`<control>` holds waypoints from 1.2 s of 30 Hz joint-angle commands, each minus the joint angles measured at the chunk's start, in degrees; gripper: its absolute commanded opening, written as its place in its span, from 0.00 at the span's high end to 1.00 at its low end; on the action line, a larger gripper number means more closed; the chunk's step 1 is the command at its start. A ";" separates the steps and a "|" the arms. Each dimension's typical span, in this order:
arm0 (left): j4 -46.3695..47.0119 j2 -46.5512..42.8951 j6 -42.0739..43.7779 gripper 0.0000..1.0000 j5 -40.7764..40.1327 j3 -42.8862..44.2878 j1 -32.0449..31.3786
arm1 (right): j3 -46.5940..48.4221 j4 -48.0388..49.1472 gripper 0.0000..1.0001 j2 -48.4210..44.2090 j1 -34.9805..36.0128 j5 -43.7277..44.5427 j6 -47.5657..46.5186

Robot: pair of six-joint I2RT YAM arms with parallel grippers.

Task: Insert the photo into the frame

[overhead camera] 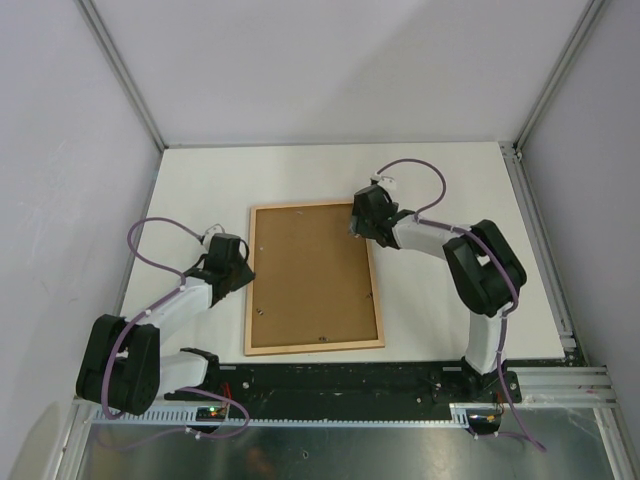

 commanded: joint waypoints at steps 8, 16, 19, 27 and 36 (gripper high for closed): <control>1.80 -0.34 0.15 0.68 -0.30 -0.43 -0.11 | 4.50 -2.82 0.30 3.70 2.37 5.87 -0.93; 1.86 -0.73 0.23 0.68 -0.23 -0.65 -0.14 | 5.94 -4.95 0.32 6.07 2.54 6.54 -0.70; 1.85 -0.69 0.23 0.68 -0.23 -0.69 -0.12 | 6.00 -5.56 0.36 5.90 2.62 7.08 -0.76; 1.85 -0.76 0.02 0.68 -0.25 -0.82 -0.09 | 5.84 -8.25 0.66 5.26 3.30 7.96 -3.02; 1.93 -0.89 -0.34 0.68 -0.12 -1.09 -0.16 | 4.48 -8.36 0.99 3.90 2.81 4.96 -4.88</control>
